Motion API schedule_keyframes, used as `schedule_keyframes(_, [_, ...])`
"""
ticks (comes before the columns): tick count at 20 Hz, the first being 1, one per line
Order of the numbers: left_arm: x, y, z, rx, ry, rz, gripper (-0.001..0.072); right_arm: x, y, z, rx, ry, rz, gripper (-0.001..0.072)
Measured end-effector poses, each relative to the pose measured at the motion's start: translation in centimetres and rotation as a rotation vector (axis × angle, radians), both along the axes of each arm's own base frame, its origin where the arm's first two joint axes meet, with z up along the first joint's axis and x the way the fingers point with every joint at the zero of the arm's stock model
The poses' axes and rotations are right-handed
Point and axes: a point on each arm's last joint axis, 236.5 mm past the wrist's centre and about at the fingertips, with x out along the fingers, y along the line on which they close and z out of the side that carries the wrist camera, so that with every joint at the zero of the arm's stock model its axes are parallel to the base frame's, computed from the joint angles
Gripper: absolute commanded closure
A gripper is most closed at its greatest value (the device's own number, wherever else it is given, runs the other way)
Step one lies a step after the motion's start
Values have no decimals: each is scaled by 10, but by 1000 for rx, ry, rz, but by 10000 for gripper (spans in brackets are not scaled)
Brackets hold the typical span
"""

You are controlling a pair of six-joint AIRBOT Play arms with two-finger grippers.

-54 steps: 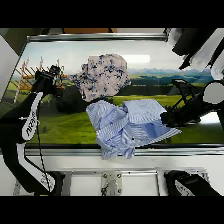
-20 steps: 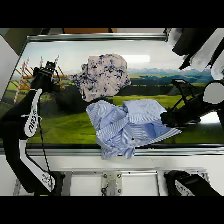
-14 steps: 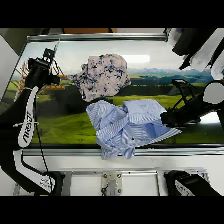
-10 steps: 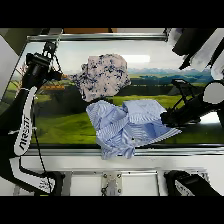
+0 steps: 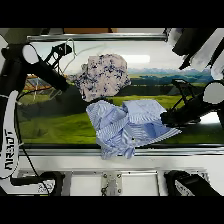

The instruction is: Fold the clothes and pants, and hang the long-sleeved shirts on hangers.

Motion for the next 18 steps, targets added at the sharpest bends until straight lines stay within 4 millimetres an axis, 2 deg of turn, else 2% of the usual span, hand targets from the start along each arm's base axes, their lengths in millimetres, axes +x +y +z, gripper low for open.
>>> schedule_keyframes(2, [-28,-12,8,-90,80,-105,695,0,0,0,0,0,0,697])
schedule_keyframes(3, [-37,-13,11,-119,103,-134,696,0,0,0,0,0,0,697])
schedule_keyframes(7, [-54,-14,17,-191,140,-229,697,0,0,0,0,0,0,697])
schedule_keyframes(10, [-71,-15,8,-204,153,-374,697,0,0,0,0,0,0,697])
schedule_keyframes(13, [-93,-18,-9,-219,186,-506,697,0,0,0,0,0,0,697])
schedule_keyframes(18, [-135,-20,-34,-255,254,-635,698,0,0,0,0,0,0,697])
